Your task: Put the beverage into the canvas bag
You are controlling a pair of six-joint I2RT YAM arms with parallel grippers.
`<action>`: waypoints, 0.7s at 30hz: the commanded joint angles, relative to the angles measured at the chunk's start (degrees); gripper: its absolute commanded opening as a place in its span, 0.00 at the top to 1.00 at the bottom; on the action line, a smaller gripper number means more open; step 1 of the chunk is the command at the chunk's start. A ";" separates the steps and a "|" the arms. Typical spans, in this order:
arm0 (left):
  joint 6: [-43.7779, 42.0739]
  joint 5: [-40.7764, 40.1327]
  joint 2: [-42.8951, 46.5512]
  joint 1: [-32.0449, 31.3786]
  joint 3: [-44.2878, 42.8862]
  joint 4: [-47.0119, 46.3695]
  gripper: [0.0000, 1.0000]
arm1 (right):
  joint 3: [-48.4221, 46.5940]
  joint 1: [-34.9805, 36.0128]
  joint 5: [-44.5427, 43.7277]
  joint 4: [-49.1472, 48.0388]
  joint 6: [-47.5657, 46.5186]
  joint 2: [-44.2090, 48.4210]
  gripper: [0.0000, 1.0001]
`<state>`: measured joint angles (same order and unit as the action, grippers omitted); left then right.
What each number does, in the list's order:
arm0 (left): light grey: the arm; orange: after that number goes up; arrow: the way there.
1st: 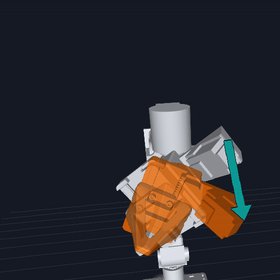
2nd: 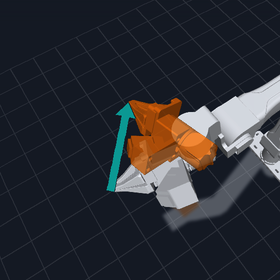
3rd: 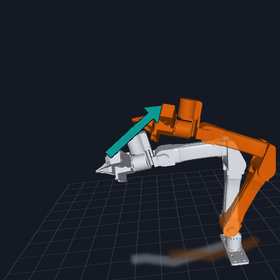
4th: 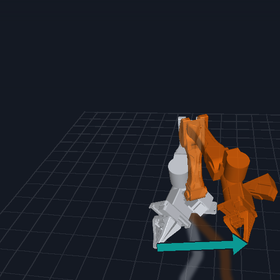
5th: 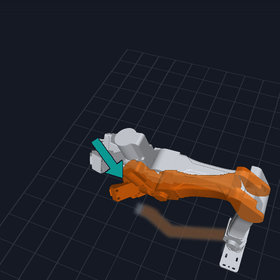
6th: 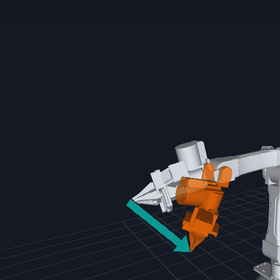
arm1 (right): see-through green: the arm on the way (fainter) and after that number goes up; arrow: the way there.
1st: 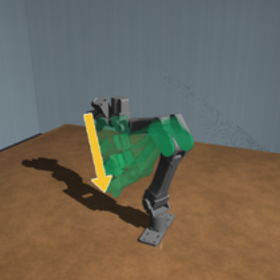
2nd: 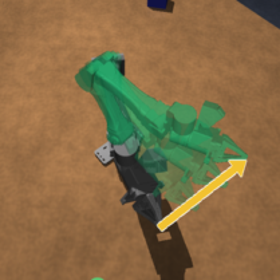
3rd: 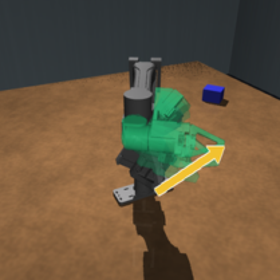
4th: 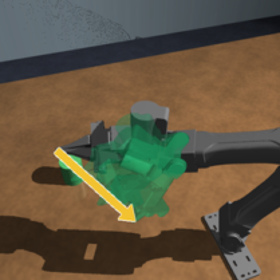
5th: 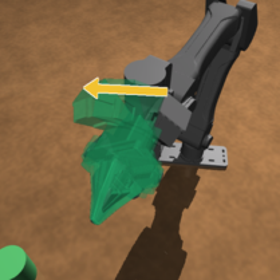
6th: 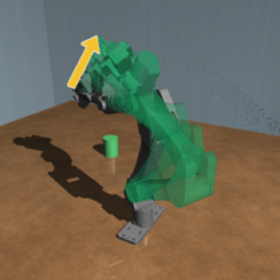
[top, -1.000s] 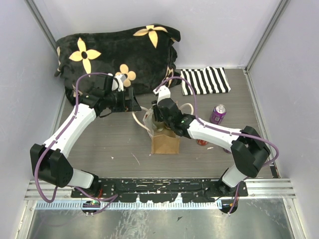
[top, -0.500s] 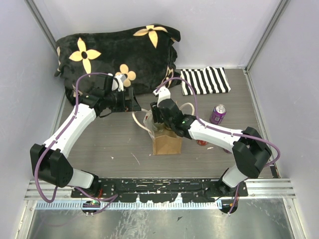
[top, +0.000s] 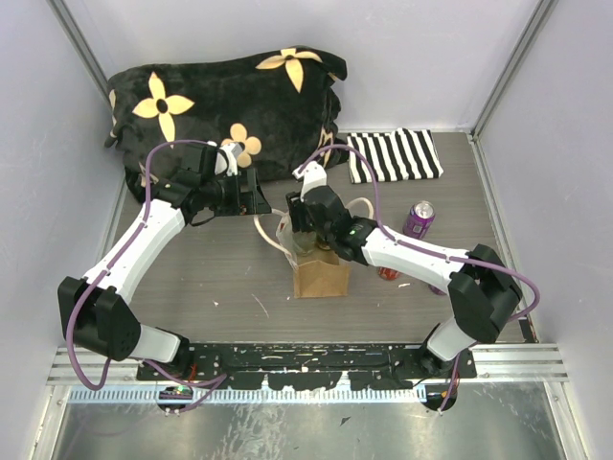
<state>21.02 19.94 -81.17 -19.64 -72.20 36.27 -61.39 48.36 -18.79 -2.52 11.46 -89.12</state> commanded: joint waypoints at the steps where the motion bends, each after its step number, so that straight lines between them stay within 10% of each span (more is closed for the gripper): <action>1: -0.49 0.75 0.05 0.26 0.40 -1.37 0.08 | -2.79 0.07 -0.62 -1.26 -0.70 1.70 0.45; 13: -1.13 6.45 -0.25 0.21 -1.77 -1.68 0.07 | -18.43 -3.60 -6.79 3.59 -1.68 -0.87 0.43; 21: -1.59 14.99 0.65 -0.03 -2.36 -2.90 0.07 | -31.10 -17.68 -3.57 24.69 4.93 -4.86 0.40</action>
<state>20.21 28.21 -81.19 -19.64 -72.79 35.75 -88.77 36.86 -22.74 9.76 12.69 -93.06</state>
